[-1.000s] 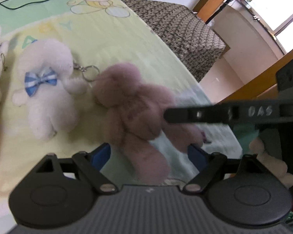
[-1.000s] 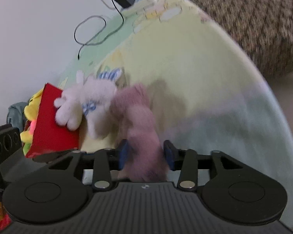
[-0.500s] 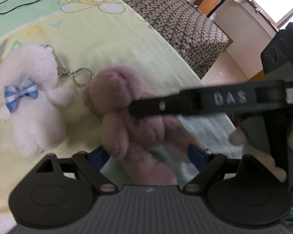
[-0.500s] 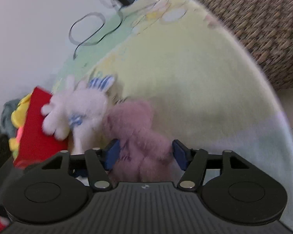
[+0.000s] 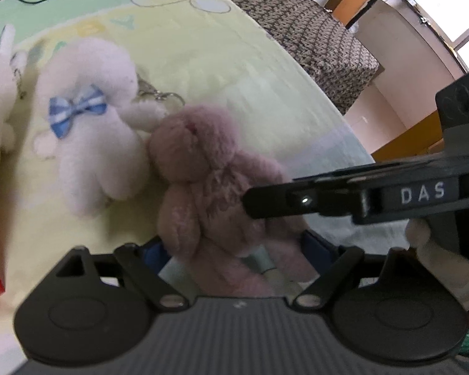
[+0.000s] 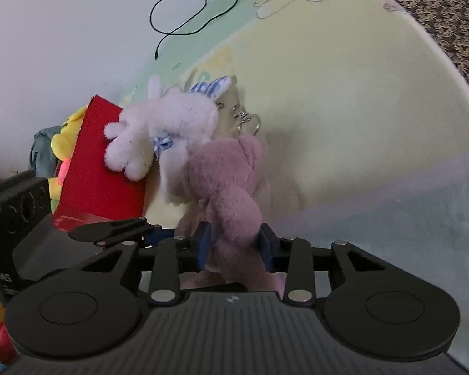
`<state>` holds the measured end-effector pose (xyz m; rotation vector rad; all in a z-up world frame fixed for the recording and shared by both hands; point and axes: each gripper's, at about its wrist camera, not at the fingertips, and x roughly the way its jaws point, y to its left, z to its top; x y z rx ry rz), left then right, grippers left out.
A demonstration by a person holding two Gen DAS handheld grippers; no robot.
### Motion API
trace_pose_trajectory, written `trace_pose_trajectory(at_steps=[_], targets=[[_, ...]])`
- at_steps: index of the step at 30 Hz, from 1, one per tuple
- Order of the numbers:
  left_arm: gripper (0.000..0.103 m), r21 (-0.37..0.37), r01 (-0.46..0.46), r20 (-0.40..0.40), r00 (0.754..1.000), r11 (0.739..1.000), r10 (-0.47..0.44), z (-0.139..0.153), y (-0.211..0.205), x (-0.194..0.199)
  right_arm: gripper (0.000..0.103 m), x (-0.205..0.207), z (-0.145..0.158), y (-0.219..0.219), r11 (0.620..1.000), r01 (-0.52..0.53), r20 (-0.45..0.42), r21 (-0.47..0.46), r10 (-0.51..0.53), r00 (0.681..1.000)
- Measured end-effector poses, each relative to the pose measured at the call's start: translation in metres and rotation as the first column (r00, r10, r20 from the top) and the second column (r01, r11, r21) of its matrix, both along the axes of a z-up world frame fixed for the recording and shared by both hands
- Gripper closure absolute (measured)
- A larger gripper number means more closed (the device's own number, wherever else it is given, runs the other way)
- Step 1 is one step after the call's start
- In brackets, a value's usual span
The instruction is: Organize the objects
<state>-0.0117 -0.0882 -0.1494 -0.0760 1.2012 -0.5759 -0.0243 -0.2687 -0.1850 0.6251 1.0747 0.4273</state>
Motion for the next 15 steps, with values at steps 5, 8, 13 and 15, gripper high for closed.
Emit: trace_pose_trajectory(at_steps=[5,8,13,15], targets=[[0.016,0.002,-0.005,0.006,1.0,1.0,0.005,0.002,-0.002,-0.003,0.058,0.003,-0.002,0.008,0.999,0.036,-0.024,0.022,-0.035,0.999],[0.016,0.0,0.008,0.058,0.998,1.0,-0.008,0.018,-0.001,-0.008,0.062,-0.006,0.012,0.011,0.999,0.033,0.026,0.022,-0.034,0.999],[0.016,-0.071,0.014,0.13,0.991,0.997,-0.005,0.056,0.017,-0.02,0.066,-0.025,0.048,0.015,0.998,0.049,0.114,0.043,-0.053,0.992],[0.017,-0.082,0.019,0.18,0.984,0.996,-0.004,0.074,0.026,-0.026,0.067,-0.032,0.065,0.021,0.998,0.046,0.163,0.036,-0.051,0.985]])
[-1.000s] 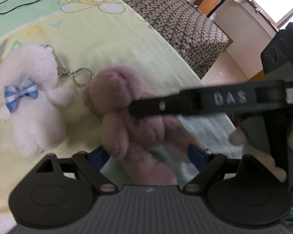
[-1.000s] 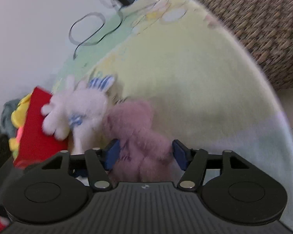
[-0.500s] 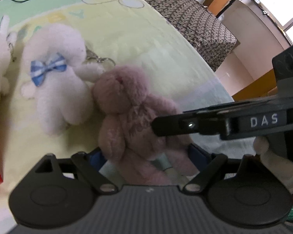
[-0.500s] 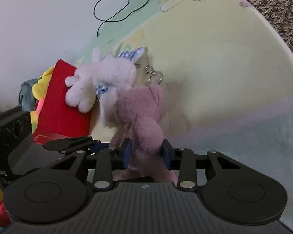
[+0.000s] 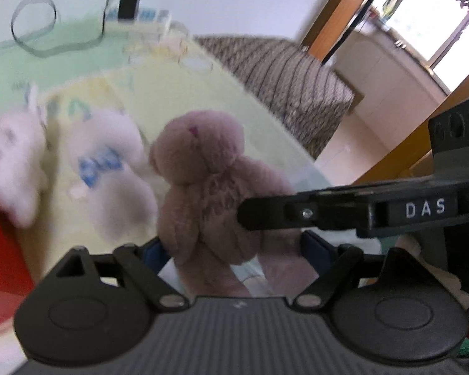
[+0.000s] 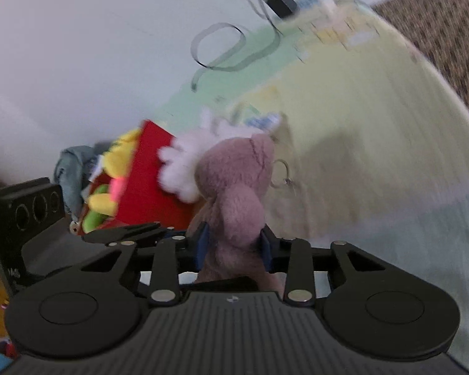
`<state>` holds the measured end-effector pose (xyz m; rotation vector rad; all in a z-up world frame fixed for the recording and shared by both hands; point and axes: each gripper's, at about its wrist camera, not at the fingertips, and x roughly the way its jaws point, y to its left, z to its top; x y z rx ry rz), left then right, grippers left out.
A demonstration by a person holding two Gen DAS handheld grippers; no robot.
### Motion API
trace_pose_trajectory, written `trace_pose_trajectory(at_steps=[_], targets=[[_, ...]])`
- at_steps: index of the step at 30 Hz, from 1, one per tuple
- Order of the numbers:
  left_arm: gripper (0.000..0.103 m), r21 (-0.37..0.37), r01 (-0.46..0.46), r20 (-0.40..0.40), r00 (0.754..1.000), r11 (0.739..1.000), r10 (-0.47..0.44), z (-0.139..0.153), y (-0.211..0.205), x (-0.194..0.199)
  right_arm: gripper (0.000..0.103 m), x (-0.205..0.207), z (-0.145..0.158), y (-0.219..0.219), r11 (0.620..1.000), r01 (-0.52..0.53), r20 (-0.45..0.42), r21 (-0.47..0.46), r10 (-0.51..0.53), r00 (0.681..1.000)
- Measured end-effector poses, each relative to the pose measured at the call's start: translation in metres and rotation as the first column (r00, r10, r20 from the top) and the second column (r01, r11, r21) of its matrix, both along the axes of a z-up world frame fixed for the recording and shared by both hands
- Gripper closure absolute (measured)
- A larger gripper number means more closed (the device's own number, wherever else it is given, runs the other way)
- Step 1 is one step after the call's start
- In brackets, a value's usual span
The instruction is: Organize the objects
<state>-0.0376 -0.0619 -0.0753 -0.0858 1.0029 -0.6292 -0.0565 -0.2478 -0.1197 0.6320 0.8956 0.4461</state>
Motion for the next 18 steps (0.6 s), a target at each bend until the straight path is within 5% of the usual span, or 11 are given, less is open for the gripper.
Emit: trace_pose_trajectory(at_steps=[9,18], targets=[[0.017,-0.037,-0.042,0.198,0.979,0.998,0.048,0.067,0.067,-0.015,0.069,-0.006,0.063,0.056,0.999,-0.004,0.186,0.036,-0.002,0.982],[0.016,-0.056,-0.153,0.255,0.953,0.987,0.162,0.086,0.169,-0.02,0.069,0.03,0.086,0.144,0.995,-0.087,0.271,0.049,0.071,0.96]])
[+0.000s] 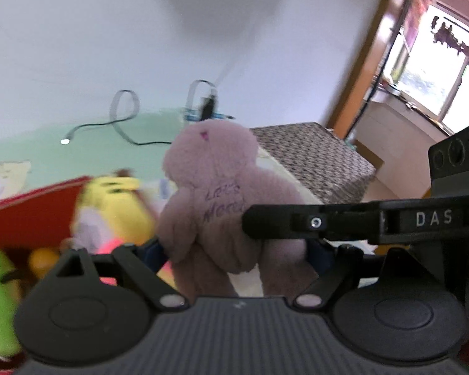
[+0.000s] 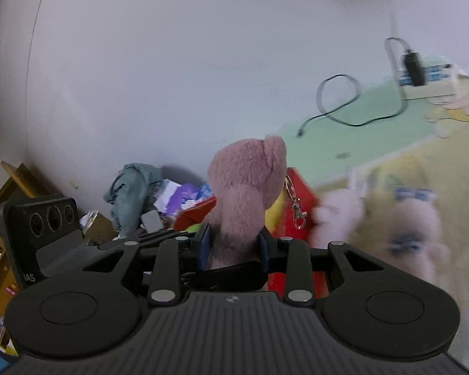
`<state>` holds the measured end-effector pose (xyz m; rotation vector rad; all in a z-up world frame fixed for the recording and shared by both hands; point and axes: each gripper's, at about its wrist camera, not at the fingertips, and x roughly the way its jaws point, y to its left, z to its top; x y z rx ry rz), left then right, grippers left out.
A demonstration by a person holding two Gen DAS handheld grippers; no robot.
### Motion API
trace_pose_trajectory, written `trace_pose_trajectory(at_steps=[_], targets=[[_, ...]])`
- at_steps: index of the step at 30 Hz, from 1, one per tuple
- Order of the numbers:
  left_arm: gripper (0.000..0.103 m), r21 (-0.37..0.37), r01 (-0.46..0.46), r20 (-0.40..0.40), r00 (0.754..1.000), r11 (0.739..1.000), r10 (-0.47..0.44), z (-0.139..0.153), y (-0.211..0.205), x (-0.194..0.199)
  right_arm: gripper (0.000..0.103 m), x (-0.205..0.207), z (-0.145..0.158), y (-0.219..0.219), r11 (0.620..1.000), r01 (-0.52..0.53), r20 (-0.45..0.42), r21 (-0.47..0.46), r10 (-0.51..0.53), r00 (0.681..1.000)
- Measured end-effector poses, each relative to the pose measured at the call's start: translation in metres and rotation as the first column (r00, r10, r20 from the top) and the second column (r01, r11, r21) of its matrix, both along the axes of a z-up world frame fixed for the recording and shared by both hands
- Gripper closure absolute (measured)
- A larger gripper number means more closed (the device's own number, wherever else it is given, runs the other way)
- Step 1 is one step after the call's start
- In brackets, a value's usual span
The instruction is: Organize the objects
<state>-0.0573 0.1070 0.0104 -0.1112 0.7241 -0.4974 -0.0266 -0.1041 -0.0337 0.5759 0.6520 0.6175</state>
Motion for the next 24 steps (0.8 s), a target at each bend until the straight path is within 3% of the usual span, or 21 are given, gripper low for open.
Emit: trace_pose_trajectory(at_steps=[12,18,24], targets=[[0.014,-0.089,-0.105,-0.101,0.99,0.99,0.096,-0.025,0.114,0.024,0.071,0.048,-0.007,0.103,0.996,-0.052,-0.024,-0.076,0.05,0.998],[0.013,-0.085,-0.143,-0.176,0.976,0.986,0.126,-0.054,0.133,0.04,0.074,0.066,-0.028,0.128,0.99,-0.032,-0.084,-0.135,0.021,0.996],[0.013,-0.024,-0.152,-0.209,0.967,0.988,0.144,-0.075,0.138,0.045,0.077,0.074,-0.048,0.146,0.973,-0.017,-0.127,-0.229,-0.012,0.992]])
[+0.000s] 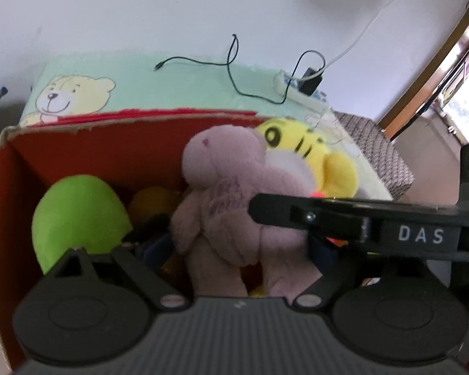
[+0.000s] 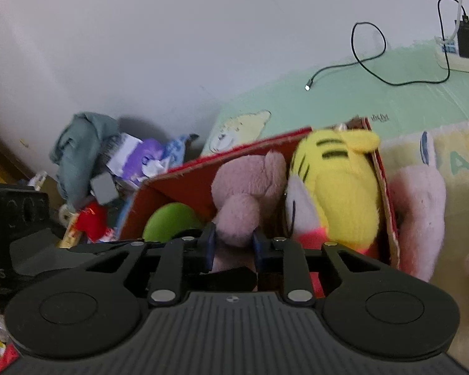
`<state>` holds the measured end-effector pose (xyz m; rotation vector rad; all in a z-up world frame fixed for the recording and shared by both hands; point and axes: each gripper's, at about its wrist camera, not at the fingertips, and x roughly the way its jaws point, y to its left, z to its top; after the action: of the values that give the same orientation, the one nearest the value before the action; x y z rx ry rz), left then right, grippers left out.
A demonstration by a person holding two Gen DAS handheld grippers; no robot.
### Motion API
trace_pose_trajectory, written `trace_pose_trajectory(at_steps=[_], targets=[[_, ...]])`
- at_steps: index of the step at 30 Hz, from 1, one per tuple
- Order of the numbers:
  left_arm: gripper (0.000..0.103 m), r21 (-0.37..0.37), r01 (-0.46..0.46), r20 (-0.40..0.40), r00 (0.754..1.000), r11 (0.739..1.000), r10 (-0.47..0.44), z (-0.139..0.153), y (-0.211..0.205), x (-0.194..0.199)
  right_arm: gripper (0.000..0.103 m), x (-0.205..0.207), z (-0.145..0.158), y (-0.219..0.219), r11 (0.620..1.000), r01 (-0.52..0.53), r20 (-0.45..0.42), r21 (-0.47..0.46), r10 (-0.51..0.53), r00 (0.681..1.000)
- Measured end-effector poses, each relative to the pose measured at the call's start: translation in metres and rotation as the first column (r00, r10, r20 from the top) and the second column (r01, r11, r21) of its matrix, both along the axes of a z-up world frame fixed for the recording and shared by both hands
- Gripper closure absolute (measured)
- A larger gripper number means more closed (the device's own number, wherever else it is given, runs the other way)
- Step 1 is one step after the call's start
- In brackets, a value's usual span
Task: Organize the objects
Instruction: 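Lower the pink bear into the red box and open the right gripper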
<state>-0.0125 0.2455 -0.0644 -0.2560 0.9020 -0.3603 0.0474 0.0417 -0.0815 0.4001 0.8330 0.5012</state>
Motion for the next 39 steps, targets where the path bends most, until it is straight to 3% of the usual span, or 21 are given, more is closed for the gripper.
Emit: trace_pose_trajectory(at_steps=[5,14,20,25,39], targets=[[0.013,0.045,0.018,0.014,1.0,0.999,-0.019,-0.003,-0.004,-0.006,0.083,0.006,-0.007,0.013,0.99,0.013,0.006,-0.141,-0.012,1.0],[0.005,0.158,0.024,0.021,0.999,0.987,-0.028,-0.006,-0.017,-0.008,0.084,0.005,-0.013,0.013,0.981,0.039,0.015,-0.189,-0.037,0.999],[0.0,0.196,-0.003,0.019,1.0,0.981,-0.001,-0.006,-0.01,-0.005,0.084,0.007,-0.015,0.011,0.984,0.053,0.007,-0.168,-0.053,0.999],[0.003,0.276,-0.034,0.021,0.999,0.96,0.029,-0.008,-0.005,-0.008,0.084,0.004,-0.016,0.006,0.99,0.055,-0.003,-0.132,-0.056,0.998],[0.004,0.313,-0.063,0.007,0.998,0.948,0.064,-0.006,-0.014,-0.004,0.084,-0.01,-0.011,-0.009,0.995,0.068,-0.011,-0.073,-0.069,0.998]])
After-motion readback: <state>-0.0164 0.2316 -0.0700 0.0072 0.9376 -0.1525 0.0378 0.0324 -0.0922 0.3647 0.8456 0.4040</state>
